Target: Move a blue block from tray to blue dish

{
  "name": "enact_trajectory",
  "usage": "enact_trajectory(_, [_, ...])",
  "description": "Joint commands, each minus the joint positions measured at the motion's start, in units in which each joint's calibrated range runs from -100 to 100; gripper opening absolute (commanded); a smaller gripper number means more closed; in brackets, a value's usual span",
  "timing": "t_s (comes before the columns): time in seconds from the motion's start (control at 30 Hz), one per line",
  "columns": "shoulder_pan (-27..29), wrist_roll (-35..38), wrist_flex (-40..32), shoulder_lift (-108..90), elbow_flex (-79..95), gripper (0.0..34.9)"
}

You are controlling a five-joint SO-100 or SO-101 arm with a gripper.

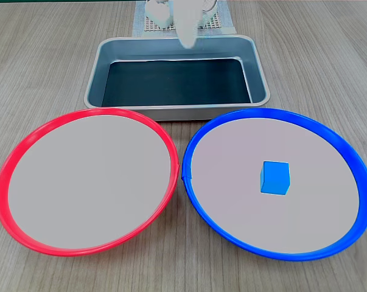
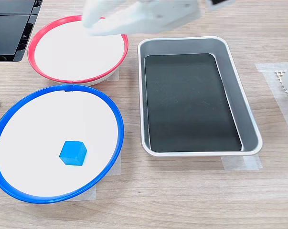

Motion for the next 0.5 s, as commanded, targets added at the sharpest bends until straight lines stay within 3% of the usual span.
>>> enact_trajectory(0.0, [1.61,-0.88,3.07,-20.78,16.8,0.1])
enact_trajectory(0.17, [3.68,-1.07,19.58,-44.07,29.73,0.1])
enact_trajectory(0.27, [4.81,-1.03,25.93,-51.66,33.73,0.1])
enact_trajectory(0.47, [7.45,-1.42,29.07,-61.04,41.65,0.1])
